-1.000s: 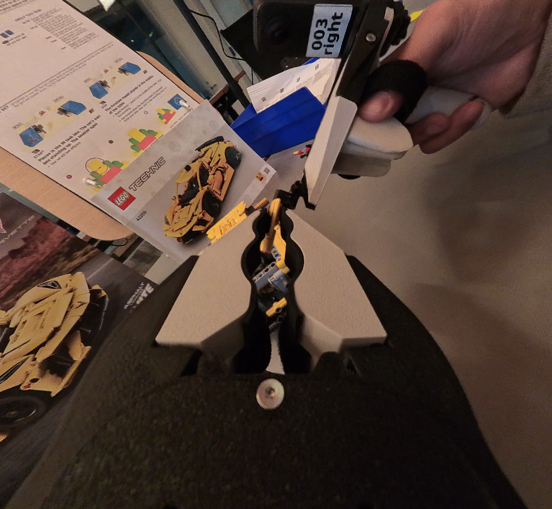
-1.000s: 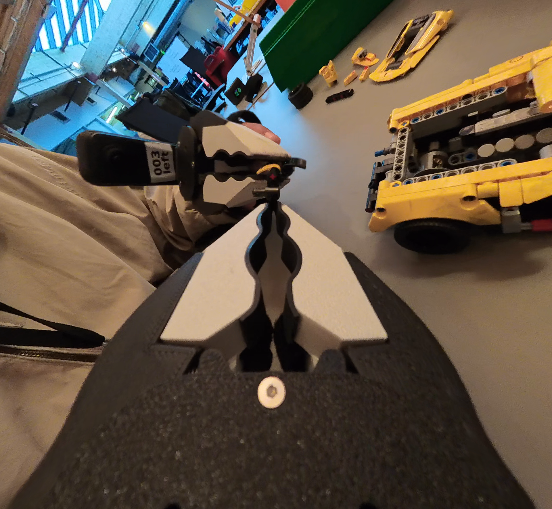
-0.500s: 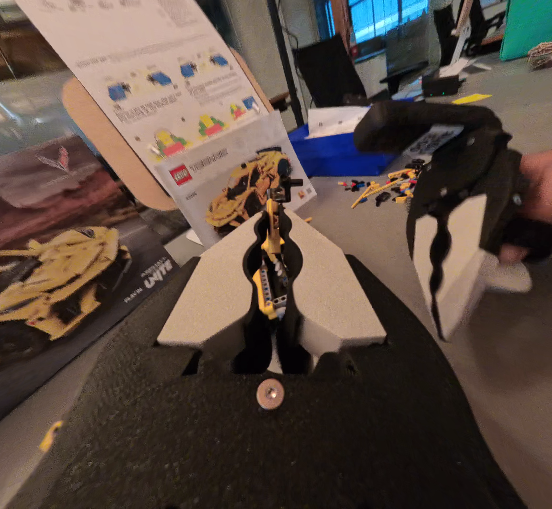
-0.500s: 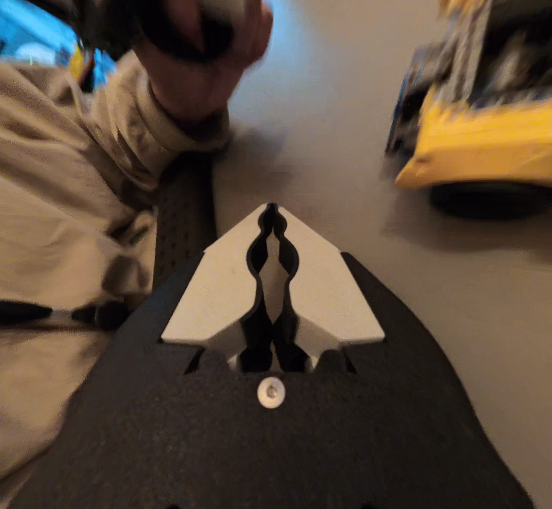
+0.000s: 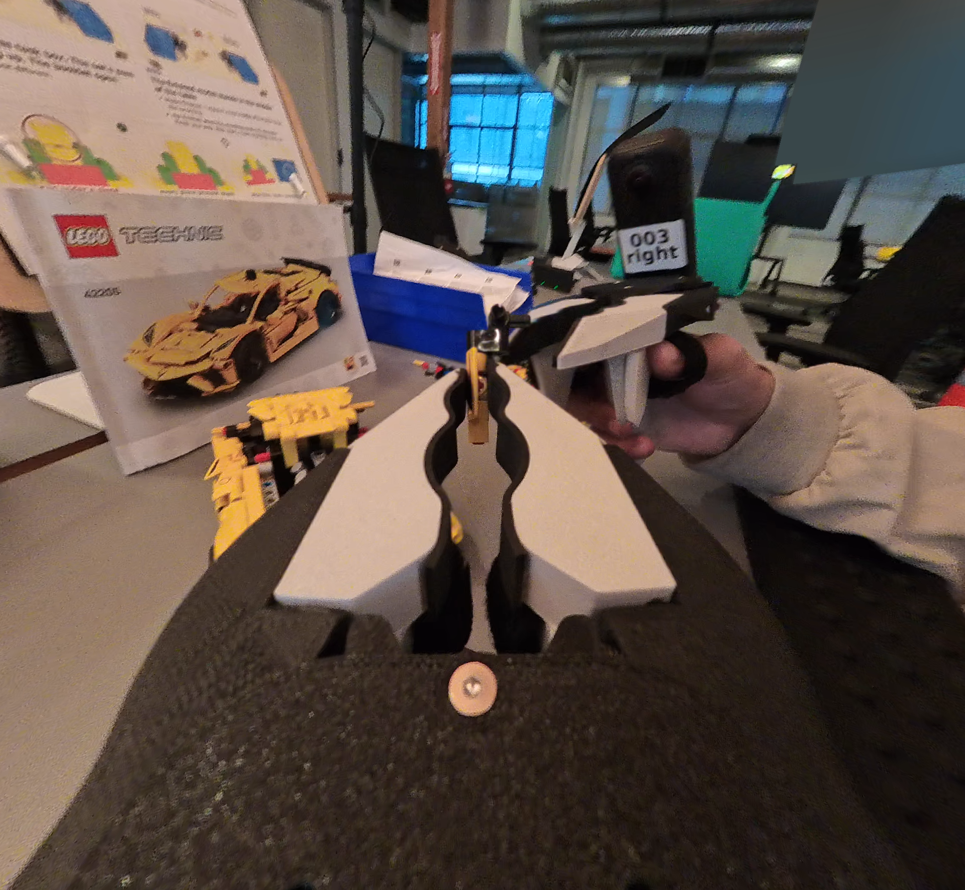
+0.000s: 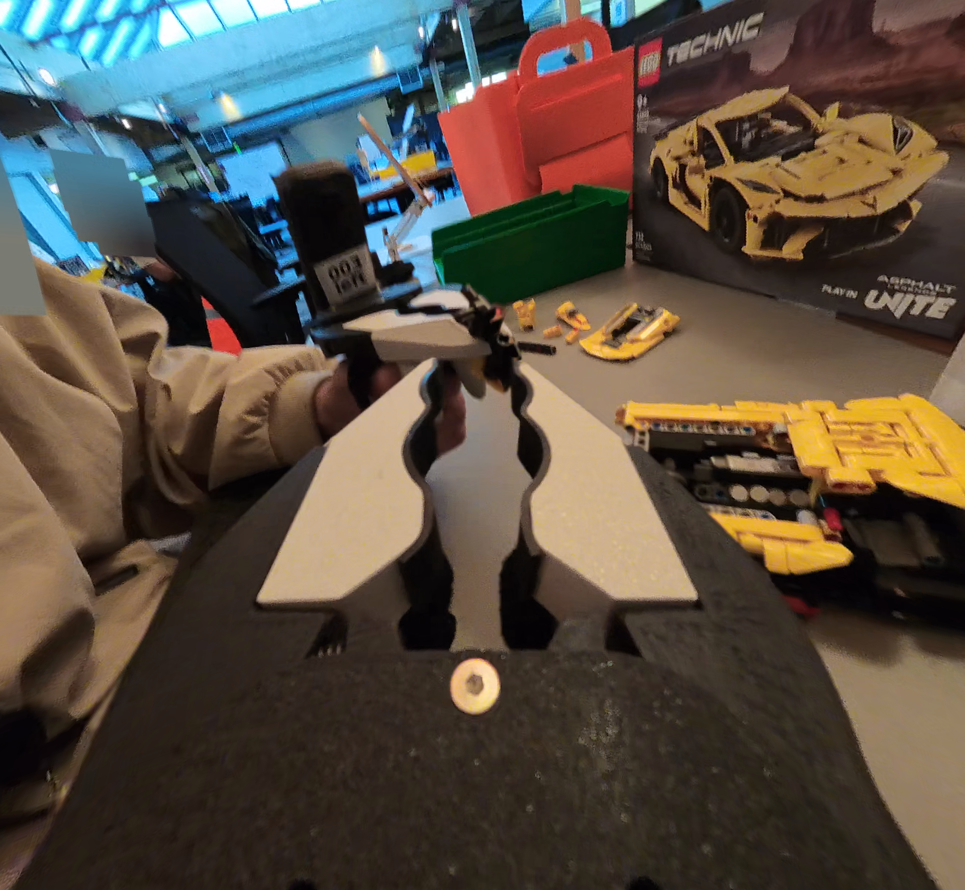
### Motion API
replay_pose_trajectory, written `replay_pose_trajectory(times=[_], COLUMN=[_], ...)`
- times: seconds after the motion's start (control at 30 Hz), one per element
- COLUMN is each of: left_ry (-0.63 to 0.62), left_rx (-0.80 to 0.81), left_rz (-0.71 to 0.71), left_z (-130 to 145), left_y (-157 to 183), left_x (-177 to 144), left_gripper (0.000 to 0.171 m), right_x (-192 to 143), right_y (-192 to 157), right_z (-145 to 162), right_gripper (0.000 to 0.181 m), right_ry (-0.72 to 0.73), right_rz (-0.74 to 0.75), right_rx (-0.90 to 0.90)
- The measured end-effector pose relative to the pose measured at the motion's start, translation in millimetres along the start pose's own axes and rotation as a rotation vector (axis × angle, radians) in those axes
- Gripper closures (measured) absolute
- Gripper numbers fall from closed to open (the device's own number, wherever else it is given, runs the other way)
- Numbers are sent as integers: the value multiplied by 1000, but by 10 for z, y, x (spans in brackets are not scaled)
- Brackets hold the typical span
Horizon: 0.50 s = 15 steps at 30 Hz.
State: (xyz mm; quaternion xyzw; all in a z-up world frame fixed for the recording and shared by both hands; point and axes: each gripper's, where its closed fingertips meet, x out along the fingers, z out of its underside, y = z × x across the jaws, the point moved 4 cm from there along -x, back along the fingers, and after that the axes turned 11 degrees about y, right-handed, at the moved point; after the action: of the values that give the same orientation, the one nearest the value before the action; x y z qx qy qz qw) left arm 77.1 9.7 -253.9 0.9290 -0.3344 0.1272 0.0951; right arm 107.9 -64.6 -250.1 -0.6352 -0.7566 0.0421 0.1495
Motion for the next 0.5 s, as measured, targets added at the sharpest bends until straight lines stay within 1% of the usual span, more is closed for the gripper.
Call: replay_pose_trajectory(times=[0.03, 0.1, 0.13, 0.23, 0.33, 0.43, 0.5], left_ry=[31, 89, 99, 141, 188, 216, 229], left_rx=[-7, -121, -182, -278, -412, -570, -658], left_rz=[14, 69, 95, 134, 170, 214, 218], left_z=[-28, -91, -102, -144, -186, -198, -192], left_y=[22, 65, 73, 72, 60, 41, 19], left_x=[3, -4, -9, -27, -41, -48, -44], left_gripper=[166, 166, 166, 166, 166, 166, 166], right_x=[25, 21, 1, -55, -47, 7, 50], right_y=[-40, -60, -64, -98, -105, -122, -147], right_z=[-48, -140, -193, -288, -273, -202, -164], right_gripper=[154, 154, 154, 158, 159, 158, 159], right_ry=[35, 86, 122, 189, 186, 143, 123], right_rz=[-13, -9, -6, -38, -54, -56, -56], right_rx=[8, -5, -19, -12, 16, 28, 23])
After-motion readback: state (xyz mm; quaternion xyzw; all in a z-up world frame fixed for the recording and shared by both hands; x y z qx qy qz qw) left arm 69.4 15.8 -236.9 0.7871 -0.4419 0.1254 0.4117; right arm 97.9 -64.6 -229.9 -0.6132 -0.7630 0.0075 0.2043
